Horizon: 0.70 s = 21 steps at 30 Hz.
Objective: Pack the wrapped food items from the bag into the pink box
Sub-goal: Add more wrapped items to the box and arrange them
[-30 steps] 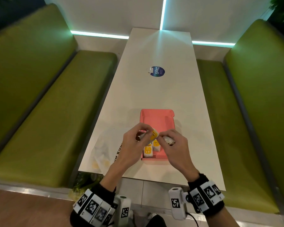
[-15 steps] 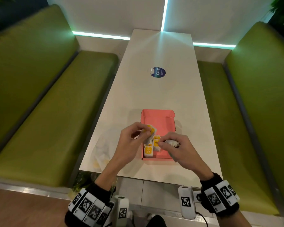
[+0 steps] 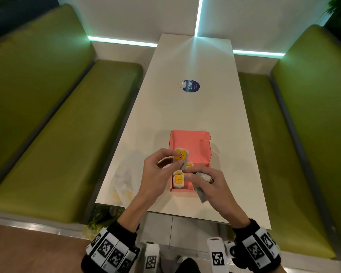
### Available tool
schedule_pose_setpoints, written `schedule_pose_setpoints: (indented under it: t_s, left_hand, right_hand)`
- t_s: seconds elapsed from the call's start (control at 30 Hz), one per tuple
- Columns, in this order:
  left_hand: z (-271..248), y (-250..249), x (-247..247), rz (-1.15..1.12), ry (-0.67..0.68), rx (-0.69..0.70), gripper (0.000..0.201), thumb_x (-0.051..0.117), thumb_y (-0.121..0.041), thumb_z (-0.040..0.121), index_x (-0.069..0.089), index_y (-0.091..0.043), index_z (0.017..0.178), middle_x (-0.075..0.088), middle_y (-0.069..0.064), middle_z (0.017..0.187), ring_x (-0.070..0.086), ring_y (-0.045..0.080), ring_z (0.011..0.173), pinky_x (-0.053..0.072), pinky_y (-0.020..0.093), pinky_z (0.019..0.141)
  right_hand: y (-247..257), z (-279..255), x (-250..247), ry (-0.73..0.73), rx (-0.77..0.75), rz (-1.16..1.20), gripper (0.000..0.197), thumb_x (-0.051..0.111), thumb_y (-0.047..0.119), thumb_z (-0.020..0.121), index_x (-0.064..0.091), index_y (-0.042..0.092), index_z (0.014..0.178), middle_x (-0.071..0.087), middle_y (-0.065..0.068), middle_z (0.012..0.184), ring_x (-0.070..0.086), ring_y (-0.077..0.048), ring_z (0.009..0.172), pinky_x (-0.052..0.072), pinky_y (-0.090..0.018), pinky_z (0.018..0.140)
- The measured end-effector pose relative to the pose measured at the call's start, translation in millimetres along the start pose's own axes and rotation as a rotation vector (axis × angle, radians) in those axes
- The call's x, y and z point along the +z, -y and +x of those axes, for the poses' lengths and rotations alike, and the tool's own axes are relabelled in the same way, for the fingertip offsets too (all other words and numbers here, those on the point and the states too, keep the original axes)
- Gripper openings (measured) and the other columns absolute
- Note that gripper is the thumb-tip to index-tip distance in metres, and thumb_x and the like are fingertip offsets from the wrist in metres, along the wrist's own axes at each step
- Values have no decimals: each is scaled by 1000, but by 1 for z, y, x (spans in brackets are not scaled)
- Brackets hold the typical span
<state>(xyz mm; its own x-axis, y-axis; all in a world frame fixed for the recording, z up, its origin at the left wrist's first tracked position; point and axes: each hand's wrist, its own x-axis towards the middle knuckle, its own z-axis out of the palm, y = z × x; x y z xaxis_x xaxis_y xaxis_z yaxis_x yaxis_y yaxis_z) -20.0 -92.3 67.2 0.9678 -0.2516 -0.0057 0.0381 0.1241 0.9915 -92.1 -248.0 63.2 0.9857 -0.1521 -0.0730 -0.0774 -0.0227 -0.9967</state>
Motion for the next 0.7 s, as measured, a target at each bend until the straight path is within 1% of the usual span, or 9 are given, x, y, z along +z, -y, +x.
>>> schedule_pose_setpoints:
  t_s: [0.17,0.2,0.3,0.33,0.43,0.47,0.57,0.63,0.7]
  left_hand:
    - [-2,5,9,1,-71,4,7,72,7,82,68,2,85,70,16,85,71,24,84,60,38,79]
    - [-2,6,11,-8,-92,0,7,72,6,83,68,0,84,70,15,84,72,26,84,60,38,79]
    - [-3,10,15,-36,-142,-16,6,72,2,85,70,-3,83,72,13,84,73,29,84,59,37,77]
    - [-3,11,16,-40,-144,-21,4,72,-1,86,71,-4,85,73,12,85,73,29,85,59,38,78]
    - [-5,12,16,-45,-153,-10,5,70,-3,89,72,-3,94,75,11,89,73,27,89,59,40,81]
    - [-4,12,15,-24,-161,12,7,70,-2,88,72,-3,95,75,8,91,73,24,90,59,38,82]
    - [-2,12,10,38,-166,91,11,71,4,85,71,0,95,74,5,93,72,15,91,57,25,79]
    - [1,11,7,53,-165,129,13,71,7,84,70,1,96,73,6,94,71,12,90,55,19,77]
    - [2,11,5,66,-145,160,12,69,10,85,68,3,95,72,6,95,71,12,90,55,19,75]
  right_hand:
    - [2,-4,6,32,-13,-31,15,67,10,91,76,15,102,74,-1,92,66,-13,82,50,-19,73]
    - [1,-4,7,32,-8,-24,17,67,10,91,76,15,105,74,-5,93,66,-18,80,50,-21,72]
    - [-1,-3,10,18,-8,-7,20,67,10,92,74,17,110,69,-22,91,59,-48,78,48,-29,67]
    - [-1,-4,11,9,-26,-20,22,67,11,92,73,20,111,68,-22,90,58,-50,79,47,-27,68]
    - [-3,-6,14,46,-151,-220,37,67,26,89,64,33,126,68,1,99,63,-20,91,47,-22,82]
    - [-5,-8,14,93,-183,-296,45,65,29,89,58,35,133,66,3,101,62,-16,93,48,-22,83]
    - [-5,-11,4,174,-217,-395,52,66,28,92,51,32,141,63,10,99,61,-13,92,47,-21,83]
    - [2,-11,-8,148,-236,-407,43,67,25,92,60,27,135,65,13,99,63,-13,95,50,-26,85]
    - [14,-7,-18,60,-280,-422,29,68,26,90,71,25,119,68,13,98,66,-11,94,52,-32,83]
